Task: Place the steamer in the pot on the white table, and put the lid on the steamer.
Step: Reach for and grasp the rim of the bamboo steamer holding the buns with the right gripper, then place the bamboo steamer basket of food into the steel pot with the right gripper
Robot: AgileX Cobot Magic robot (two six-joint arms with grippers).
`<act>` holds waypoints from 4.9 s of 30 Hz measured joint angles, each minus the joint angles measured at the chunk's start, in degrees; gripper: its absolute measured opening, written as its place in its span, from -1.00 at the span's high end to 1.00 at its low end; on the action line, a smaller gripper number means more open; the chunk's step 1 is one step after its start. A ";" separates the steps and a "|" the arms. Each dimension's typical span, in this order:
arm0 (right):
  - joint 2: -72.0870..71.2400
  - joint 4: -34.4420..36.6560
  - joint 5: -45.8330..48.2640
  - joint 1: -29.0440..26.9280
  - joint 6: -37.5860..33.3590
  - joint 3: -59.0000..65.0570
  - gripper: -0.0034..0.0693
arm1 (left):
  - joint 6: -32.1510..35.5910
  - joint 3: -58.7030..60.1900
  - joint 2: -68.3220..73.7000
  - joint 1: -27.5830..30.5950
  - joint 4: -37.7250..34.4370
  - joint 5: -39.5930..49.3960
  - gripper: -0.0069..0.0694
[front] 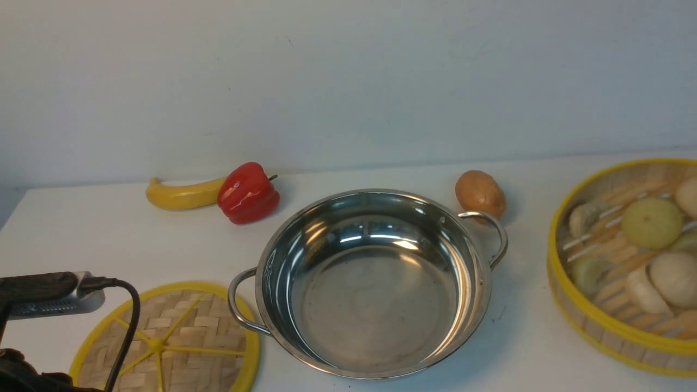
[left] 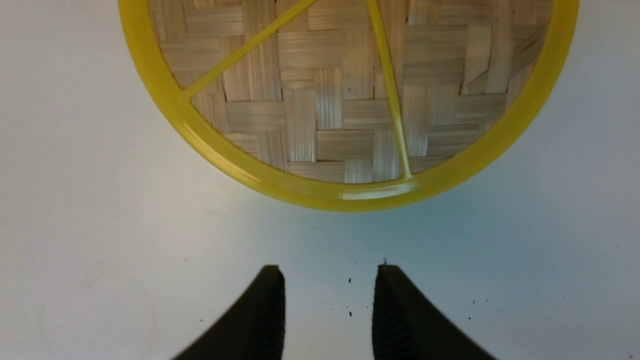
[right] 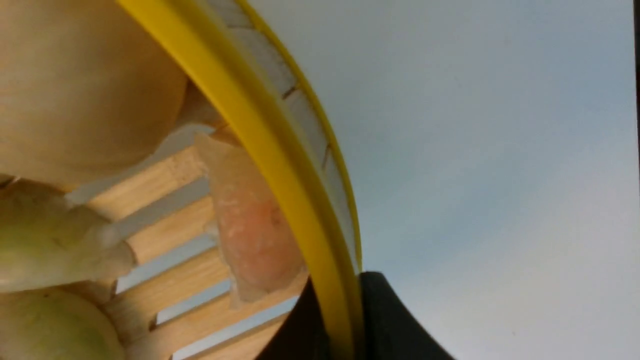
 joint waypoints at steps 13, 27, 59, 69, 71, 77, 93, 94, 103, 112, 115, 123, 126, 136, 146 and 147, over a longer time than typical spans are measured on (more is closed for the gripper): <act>2.58 13.47 0.59 9.01 -1.52 -9.59 0.75 | 0.00 0.00 0.00 0.00 0.00 -0.05 0.19; 21.42 16.62 0.96 29.82 3.92 -29.99 0.75 | -0.05 0.00 0.07 0.00 -0.02 -0.05 0.19; 34.54 11.56 0.89 33.59 4.44 -35.32 0.75 | -0.05 -0.02 0.11 0.00 -0.02 -0.05 0.19; 37.21 11.53 0.69 33.59 4.44 -35.44 0.75 | -0.05 -0.02 0.11 0.00 -0.06 -0.05 0.19; 37.50 11.53 0.69 33.59 4.44 -35.53 0.75 | -0.05 -0.02 0.11 0.00 -0.06 -0.10 0.19; 37.61 11.39 0.69 33.59 4.44 -35.58 0.75 | -0.05 -0.02 0.11 0.00 -0.06 -0.07 0.19; 38.90 11.76 0.52 33.59 4.55 -35.64 0.75 | -0.11 -0.02 0.11 0.00 -0.06 -0.13 0.19; 38.90 11.80 0.46 33.59 4.55 -35.64 0.75 | -0.11 -0.02 0.11 0.00 -0.08 -0.13 0.19; 38.90 12.06 0.47 33.59 4.55 -35.64 0.61 | -0.11 -0.02 0.11 0.00 -0.08 -0.18 0.19; 38.73 13.31 0.26 33.59 4.60 -35.70 0.33 | -0.11 -0.02 0.11 0.00 -0.08 -0.18 0.19; 38.73 13.73 0.26 33.59 4.60 -35.74 0.23 | -0.11 -0.02 0.11 0.00 -0.08 -0.18 0.19; 38.73 13.91 0.24 33.59 4.60 -35.74 0.20 | -0.11 -0.02 0.11 0.00 -0.08 -0.18 0.19; 38.73 13.91 0.20 33.59 4.60 -35.74 0.20 | -0.11 -0.02 0.11 0.00 -0.08 -0.18 0.19; 38.73 13.05 0.07 33.59 4.64 -40.00 0.20 | -0.11 -0.02 0.11 0.00 -0.08 -0.18 0.19; 38.11 8.27 -0.36 33.59 4.77 -46.84 0.20 | -0.11 -0.02 0.11 0.00 -0.12 -2.59 0.19; 37.73 7.01 -0.24 33.53 4.77 -47.16 0.20 | -0.11 -0.02 0.11 0.00 -0.12 -3.61 0.19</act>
